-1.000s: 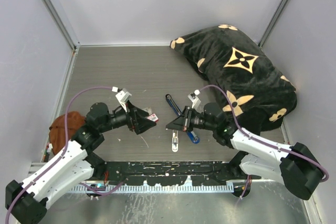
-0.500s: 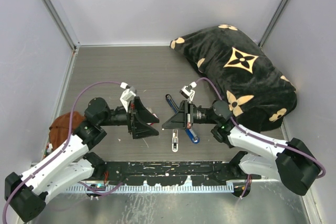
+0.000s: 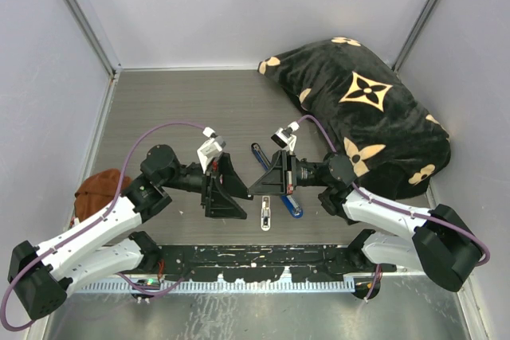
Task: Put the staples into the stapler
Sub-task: Pick up the stapler.
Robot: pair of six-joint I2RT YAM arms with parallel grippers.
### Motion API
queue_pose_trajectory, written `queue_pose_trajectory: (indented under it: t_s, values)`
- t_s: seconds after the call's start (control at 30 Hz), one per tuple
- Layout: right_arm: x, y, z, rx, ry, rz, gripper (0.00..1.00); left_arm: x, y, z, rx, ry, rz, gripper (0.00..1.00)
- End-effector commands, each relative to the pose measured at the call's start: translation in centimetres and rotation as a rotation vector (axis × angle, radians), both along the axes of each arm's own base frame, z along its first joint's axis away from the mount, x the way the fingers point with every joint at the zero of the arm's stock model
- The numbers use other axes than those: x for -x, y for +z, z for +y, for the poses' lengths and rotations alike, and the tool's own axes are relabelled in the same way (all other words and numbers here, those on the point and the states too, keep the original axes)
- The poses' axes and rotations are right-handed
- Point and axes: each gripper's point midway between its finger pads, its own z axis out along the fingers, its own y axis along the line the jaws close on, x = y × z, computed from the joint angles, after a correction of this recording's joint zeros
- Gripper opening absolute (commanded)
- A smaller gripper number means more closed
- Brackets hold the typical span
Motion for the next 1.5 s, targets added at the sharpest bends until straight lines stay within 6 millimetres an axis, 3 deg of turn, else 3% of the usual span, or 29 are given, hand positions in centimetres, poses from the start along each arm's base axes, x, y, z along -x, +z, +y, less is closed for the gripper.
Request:
queue_pose_trajectory:
  t_s: [0.0, 0.2, 0.47, 0.73, 1.1, 1.27, 1.47]
  values:
    - [0.4, 1.2, -0.4, -0.05, 0.012, -0.053, 0.01, 0.4, 3.9, 0.0, 0.121, -0.022, -0.051, 0.73]
    - [0.5, 1.3, -0.4, -0.053, 0.019, -0.053, 0.01, 0.0, 4.1, -0.2, 0.122, 0.004, -0.024, 0.7]
    - [0.3, 0.8, -0.4, -0.053, 0.003, -0.036, 0.01, 0.3, 4.0, 0.1, 0.107, 0.007, 0.008, 0.51]
    - [0.4, 0.8, -0.5, -0.057, 0.002, -0.035, 0.01, 0.4, 3.8, 0.3, 0.107, 0.025, 0.037, 0.41]
    - [0.5, 0.5, -0.6, -0.06, -0.001, -0.051, 0.01, 0.3, 3.6, 0.2, 0.098, 0.021, 0.072, 0.2]
    - [0.3, 0.1, -0.5, -0.059, -0.016, -0.073, 0.13, 0.3, 3.3, 0.1, 0.093, 0.028, 0.093, 0.1]
    - [-0.1, 0.4, -0.7, -0.072, -0.071, -0.136, 0.28, 0.1, 2.9, 0.2, 0.093, 0.051, 0.118, 0.06]
